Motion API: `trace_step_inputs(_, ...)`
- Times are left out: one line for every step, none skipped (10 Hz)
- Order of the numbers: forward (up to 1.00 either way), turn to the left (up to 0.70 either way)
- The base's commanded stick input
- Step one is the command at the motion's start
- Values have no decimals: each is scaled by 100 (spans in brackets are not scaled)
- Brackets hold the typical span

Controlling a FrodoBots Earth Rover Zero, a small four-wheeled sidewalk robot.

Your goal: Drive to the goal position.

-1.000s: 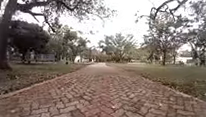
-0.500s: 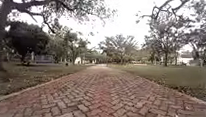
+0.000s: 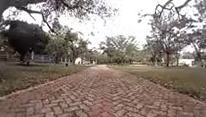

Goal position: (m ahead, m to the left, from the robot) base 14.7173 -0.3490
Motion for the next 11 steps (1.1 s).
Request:
trace_step_inputs(70, 0)
trace_step_inputs(70, 0)
trace_step_inputs(70, 0)
trace_step_inputs(70, 0)
trace_step_inputs(70, 0)
trace_step_inputs(70, 0)
trace_step_inputs(70, 0)
trace_step_inputs(70, 0)
trace_step_inputs(70, 0)
trace_step_inputs(70, 0)
trace_step_inputs(70, 0)
